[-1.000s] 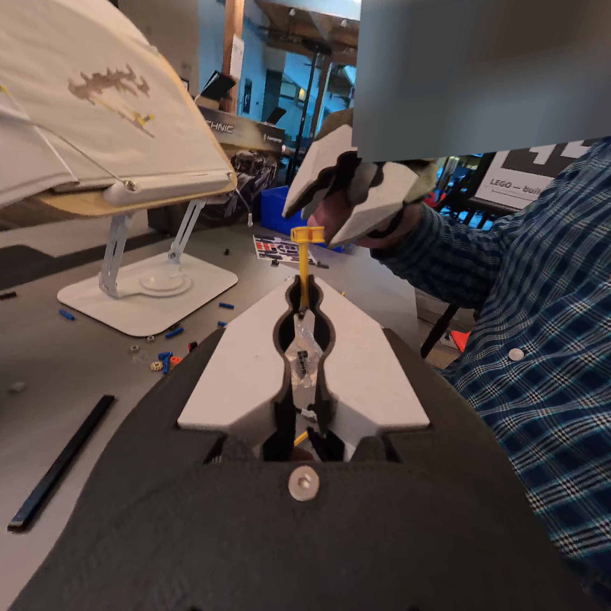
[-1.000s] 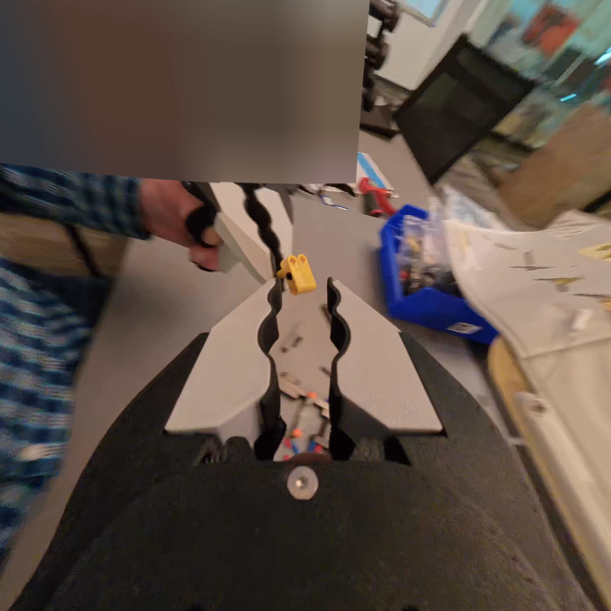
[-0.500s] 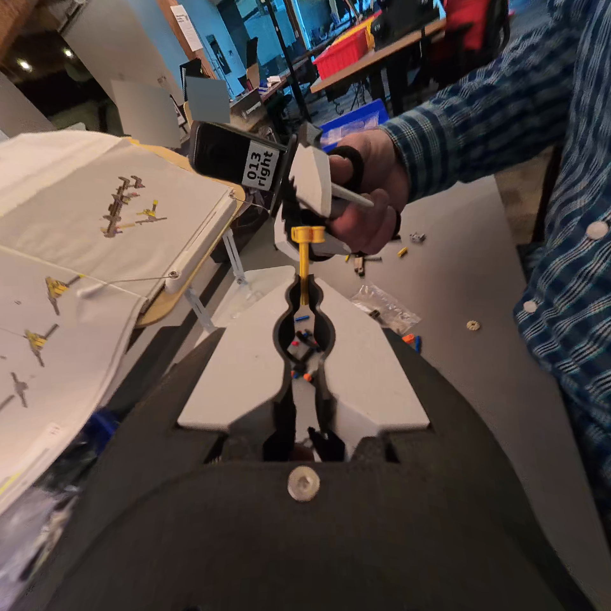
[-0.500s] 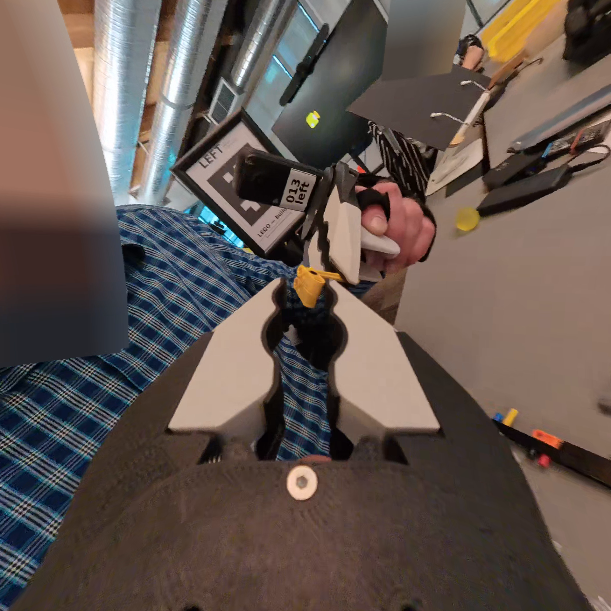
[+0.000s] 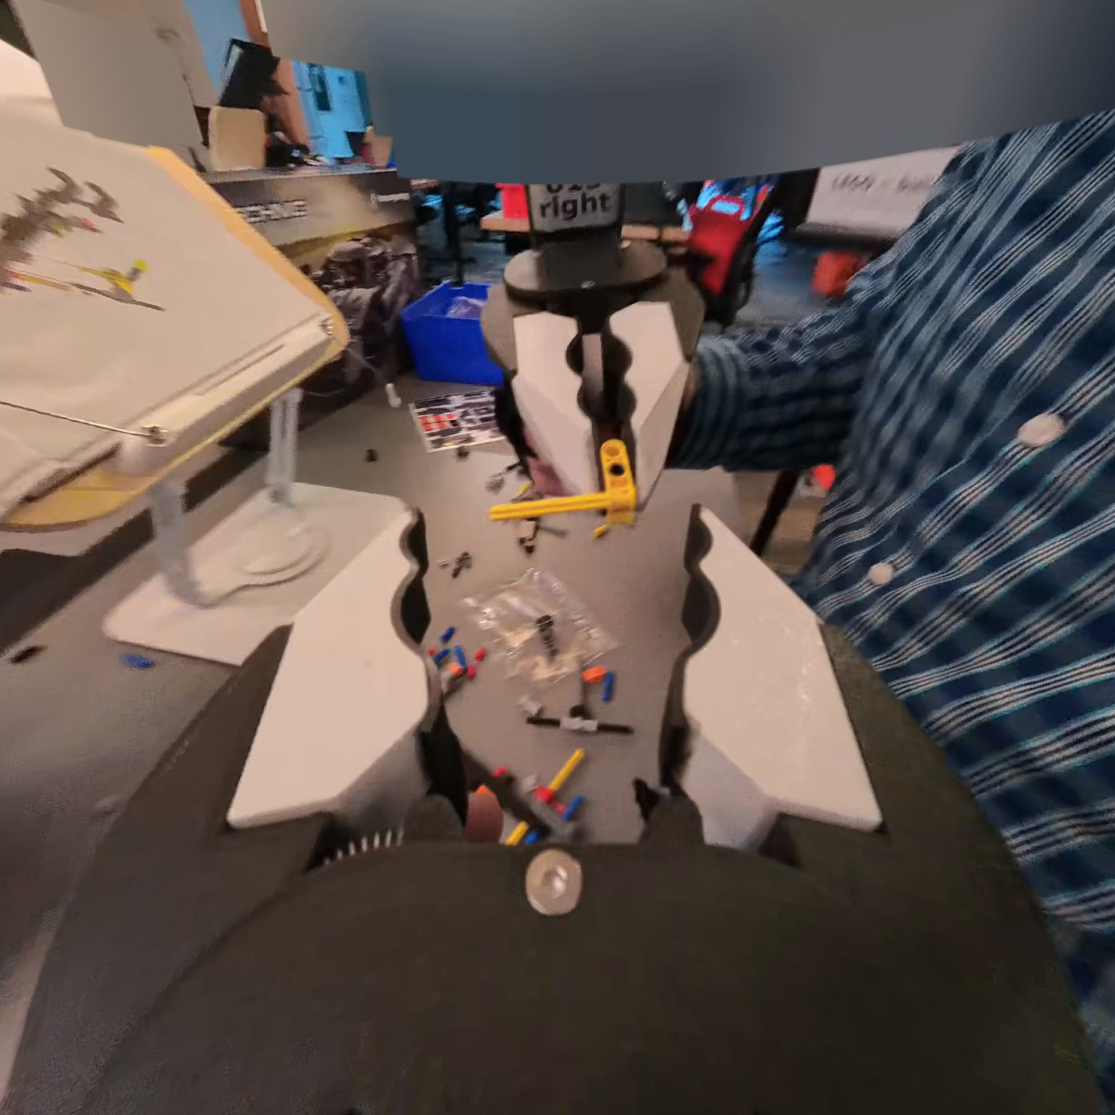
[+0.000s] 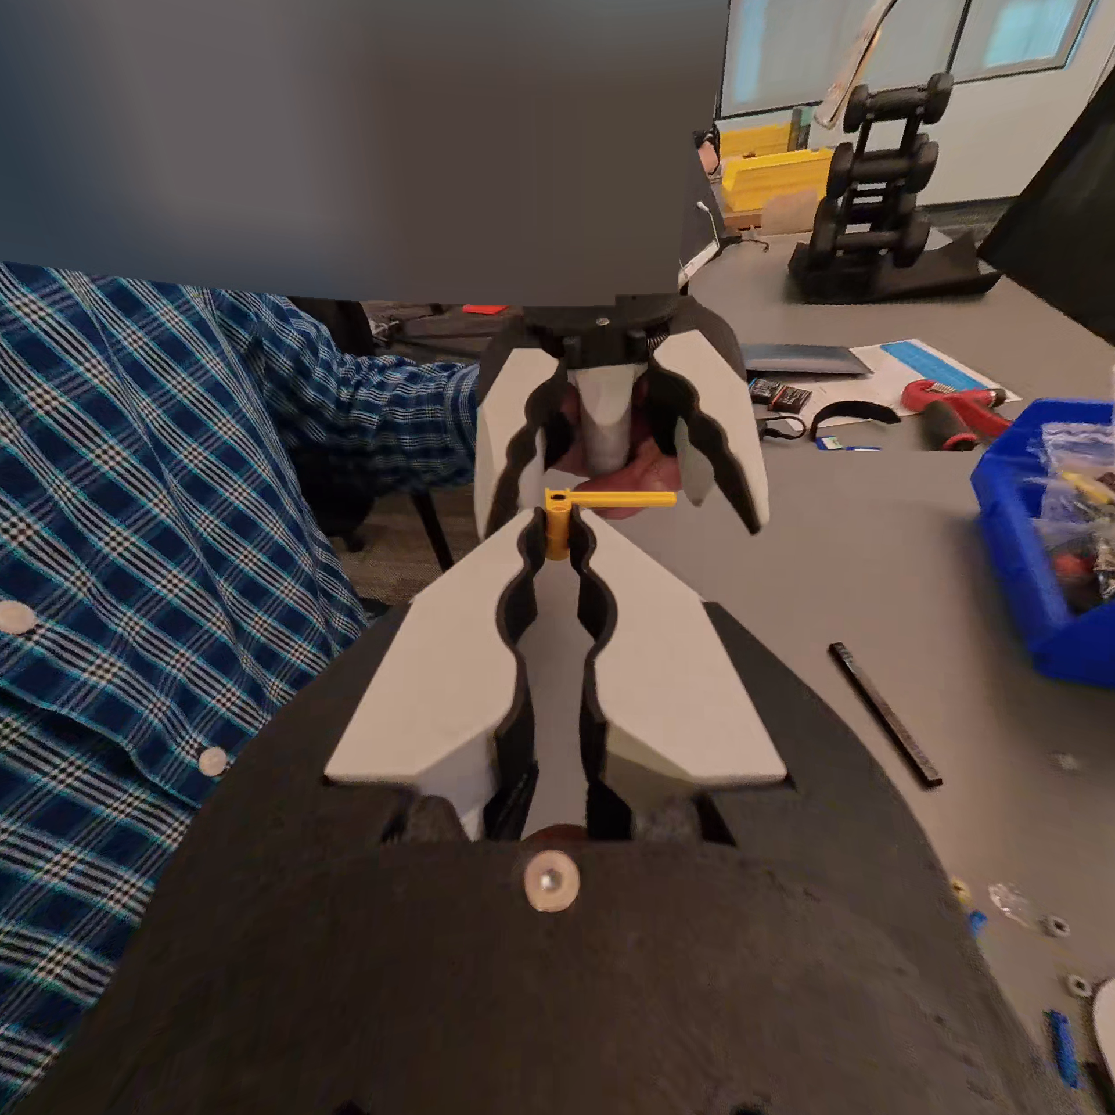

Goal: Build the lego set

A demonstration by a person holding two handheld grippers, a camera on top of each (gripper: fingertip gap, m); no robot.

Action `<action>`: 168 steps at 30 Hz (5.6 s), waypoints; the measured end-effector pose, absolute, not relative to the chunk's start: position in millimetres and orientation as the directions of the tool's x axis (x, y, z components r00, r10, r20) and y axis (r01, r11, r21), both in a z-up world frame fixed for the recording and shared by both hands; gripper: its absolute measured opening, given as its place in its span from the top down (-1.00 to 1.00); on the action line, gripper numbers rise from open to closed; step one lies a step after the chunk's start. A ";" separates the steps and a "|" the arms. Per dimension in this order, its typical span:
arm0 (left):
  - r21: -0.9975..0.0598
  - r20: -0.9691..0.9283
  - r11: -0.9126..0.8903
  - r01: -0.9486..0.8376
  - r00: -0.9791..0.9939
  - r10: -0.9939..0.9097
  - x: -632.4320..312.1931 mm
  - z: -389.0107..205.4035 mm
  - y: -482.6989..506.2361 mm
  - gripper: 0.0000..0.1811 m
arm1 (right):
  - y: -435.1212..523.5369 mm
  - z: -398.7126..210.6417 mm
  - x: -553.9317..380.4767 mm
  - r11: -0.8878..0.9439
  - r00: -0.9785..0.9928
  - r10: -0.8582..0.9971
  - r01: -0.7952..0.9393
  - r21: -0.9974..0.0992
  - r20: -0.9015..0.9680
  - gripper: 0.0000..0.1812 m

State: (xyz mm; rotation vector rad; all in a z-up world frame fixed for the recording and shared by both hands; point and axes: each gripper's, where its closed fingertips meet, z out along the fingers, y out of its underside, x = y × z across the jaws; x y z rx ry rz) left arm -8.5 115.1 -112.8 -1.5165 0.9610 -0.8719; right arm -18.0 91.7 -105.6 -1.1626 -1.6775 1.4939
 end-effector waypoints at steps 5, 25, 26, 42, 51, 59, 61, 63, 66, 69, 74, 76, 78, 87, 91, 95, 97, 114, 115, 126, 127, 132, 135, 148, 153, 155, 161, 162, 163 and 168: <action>-0.989 0.052 -0.103 -0.104 0.407 -0.912 -0.8 -111.8 115.2 0.44 | 93.5 -103.1 -17.8 0.007 -0.406 0.911 0.186 -0.982 -0.071 0.94; -0.990 -0.022 -0.040 -0.132 0.438 -0.899 4.5 -107.6 113.8 0.56 | 97.0 -98.5 -13.4 -0.045 -0.362 0.927 0.142 -0.989 -0.095 0.93; -0.990 -0.011 -0.052 -0.130 0.439 -0.899 5.2 -107.9 114.2 0.54 | 97.3 -98.5 -14.0 -0.043 -0.360 0.928 0.141 -0.989 -0.092 0.93; -0.997 0.029 -0.060 -0.048 0.494 -0.869 -8.0 -105.0 115.5 0.58 | 98.0 -93.5 -27.3 -0.190 -0.362 0.906 0.114 -0.975 -0.219 0.93; -0.989 0.145 -0.131 0.063 0.451 -0.881 -16.0 -104.0 117.4 0.55 | 101.7 -93.8 -37.3 -0.258 -0.369 0.887 0.101 -0.961 -0.277 0.94; -0.968 0.241 -0.189 0.167 0.395 -0.887 -21.6 -104.0 120.5 0.59 | 107.1 -93.1 -41.6 -0.297 -0.368 0.877 0.093 -0.950 -0.310 0.93; -0.964 0.250 -0.191 0.184 0.389 -0.887 -21.8 -101.5 121.1 0.52 | 110.4 -95.0 -42.4 -0.272 -0.337 0.896 0.096 -0.958 -0.288 0.94; -0.962 0.257 -0.199 0.184 0.389 -0.885 -20.6 -101.8 122.1 0.44 | 114.2 -96.3 -43.0 -0.260 -0.310 0.909 0.097 -0.961 -0.277 0.94; -0.972 0.224 -0.175 0.154 0.412 -0.883 -16.6 -103.6 122.8 0.55 | 121.5 -96.4 -43.5 -0.233 -0.265 0.931 0.097 -0.968 -0.251 0.94; -0.974 0.218 -0.165 0.156 0.436 -0.873 -16.8 -102.4 126.4 0.54 | 123.0 -96.3 -43.3 -0.199 -0.250 0.943 0.102 -0.975 -0.219 0.94; -0.970 0.231 -0.168 0.174 0.469 -0.852 -25.2 -103.0 133.1 0.39 | 126.8 -93.9 -41.8 -0.231 -0.247 0.937 0.085 -0.969 -0.245 0.94; -0.971 0.229 -0.162 0.176 0.486 -0.843 -27.7 -100.9 135.8 0.31 | 129.4 -94.0 -41.8 -0.260 -0.247 0.931 0.074 -0.963 -0.270 0.94; -0.973 0.223 -0.156 0.171 0.506 -0.833 -29.7 -101.0 138.9 0.22 | 130.5 -92.8 -42.2 -0.284 -0.254 0.923 0.062 -0.957 -0.290 0.94; -0.975 0.211 -0.146 0.165 0.509 -0.835 -29.6 -100.5 140.3 0.39 | 128.4 -98.0 -50.0 -0.279 -0.255 0.923 0.074 -0.957 -0.289 0.94; -0.977 0.204 -0.142 0.158 0.513 -0.834 -30.4 -101.2 139.9 0.46 | 127.1 -98.9 -51.3 -0.266 -0.253 0.927 0.077 -0.961 -0.276 0.94; -0.980 0.186 -0.117 0.162 0.520 -0.833 -29.5 -98.0 138.7 0.46 | 125.6 -96.0 -50.2 -0.263 -0.264 0.925 0.074 -0.962 -0.273 0.94; -0.983 0.169 -0.101 0.155 0.527 -0.833 -29.9 -97.3 138.2 0.46 | 125.1 -95.5 -50.3 -0.259 -0.262 0.926 0.079 -0.963 -0.271 0.94; -0.988 0.123 -0.048 0.149 0.553 -0.824 -25.1 -92.7 136.0 0.58 | 128.3 -92.0 -46.6 -0.268 -0.243 0.930 0.070 -0.961 -0.277 0.94; -0.986 0.135 -0.061 0.155 0.535 -0.834 -24.7 -92.7 134.7 0.58 | 127.4 -92.1 -46.2 -0.261 -0.245 0.931 0.072 -0.963 -0.270 0.94; -0.952 0.259 -0.171 0.255 0.368 -0.893 -22.9 -86.5 122.1 0.60 | 117.7 -85.8 -43.5 -0.215 -0.285 0.933 0.055 -0.975 -0.221 0.94; -0.949 0.266 -0.178 0.262 0.353 -0.897 -22.7 -86.2 121.0 0.60 | 116.6 -85.4 -43.3 -0.202 -0.284 0.935 0.056 -0.978 -0.210 0.94; -0.925 0.314 -0.229 0.303 0.270 -0.910 -22.7 -83.5 115.8 0.74 | 111.0 -80.7 -44.5 -0.192 -0.299 0.934 0.046 -0.980 -0.197 0.94; -0.935 0.283 -0.192 0.299 0.297 -0.912 -24.2 -79.9 114.2 0.73 | 109.8 -77.1 -46.3 -0.190 -0.295 0.936 0.041 -0.981 -0.194 0.94; -0.976 0.201 -0.133 0.173 0.470 -0.859 -34.1 -92.0 128.3 0.37 | 133.1 -89.0 -42.7 -0.367 -0.265 0.888 0.081 -0.927 -0.375 0.94; -0.983 0.176 -0.120 0.139 0.520 -0.836 -36.5 -95.9 133.7 0.41 | 142.1 -95.7 -49.5 -0.460 -0.219 0.857 0.086 -0.884 -0.467 0.94; -0.993 0.114 -0.080 0.085 0.572 -0.812 -39.6 -97.2 137.2 0.40 | 144.0 -95.3 -51.2 -0.543 -0.240 0.805 0.071 -0.837 -0.543 0.94; -0.947 -0.288 0.092 -0.308 0.683 -0.671 -42.5 -112.0 145.0 0.49 | 137.7 -104.0 -57.7 -0.651 -0.285 0.696 0.137 -0.746 -0.659 0.94; -0.930 -0.336 0.116 -0.350 0.676 -0.655 -42.7 -112.6 144.3 0.59 | 136.2 -105.3 -58.4 -0.660 -0.289 0.682 0.153 -0.736 -0.671 0.94; -0.913 -0.378 0.140 -0.383 0.667 -0.642 -43.0 -112.1 143.0 0.70 | 134.5 -106.4 -58.8 -0.668 -0.295 0.667 0.169 -0.725 -0.684 0.94; -0.871 -0.451 0.156 -0.466 0.631 -0.631 -45.0 -117.5 140.7 0.82 | 128.6 -111.7 -58.9 -0.714 -0.317 0.583 0.242 -0.658 -0.749 0.94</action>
